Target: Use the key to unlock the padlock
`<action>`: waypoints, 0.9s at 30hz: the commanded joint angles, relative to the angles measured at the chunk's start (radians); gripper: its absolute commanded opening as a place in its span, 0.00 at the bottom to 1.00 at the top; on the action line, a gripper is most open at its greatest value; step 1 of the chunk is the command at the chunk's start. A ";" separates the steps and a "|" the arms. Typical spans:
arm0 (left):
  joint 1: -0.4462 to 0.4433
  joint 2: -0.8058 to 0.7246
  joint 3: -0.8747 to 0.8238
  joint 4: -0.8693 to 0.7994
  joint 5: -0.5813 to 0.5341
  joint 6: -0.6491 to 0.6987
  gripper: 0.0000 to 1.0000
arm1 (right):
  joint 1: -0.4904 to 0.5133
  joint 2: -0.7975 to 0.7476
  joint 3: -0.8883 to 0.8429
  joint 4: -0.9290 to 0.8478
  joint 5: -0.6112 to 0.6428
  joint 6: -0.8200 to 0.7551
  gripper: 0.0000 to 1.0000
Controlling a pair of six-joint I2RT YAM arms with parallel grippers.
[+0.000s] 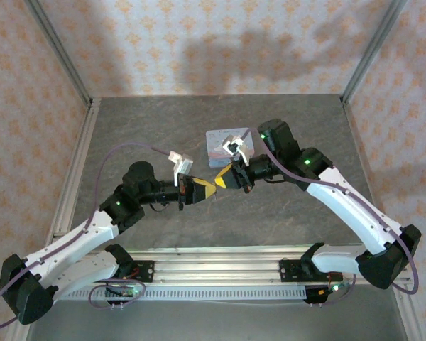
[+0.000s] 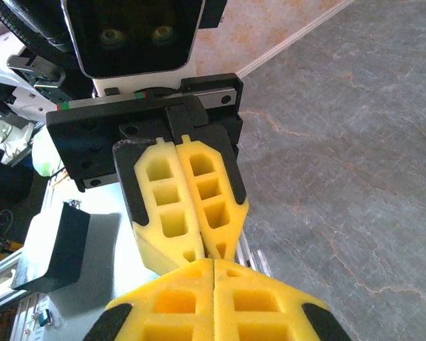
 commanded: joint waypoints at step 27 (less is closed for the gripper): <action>0.203 0.309 0.152 -0.262 -0.590 0.012 0.00 | -0.323 0.666 0.404 -0.110 0.902 0.434 0.69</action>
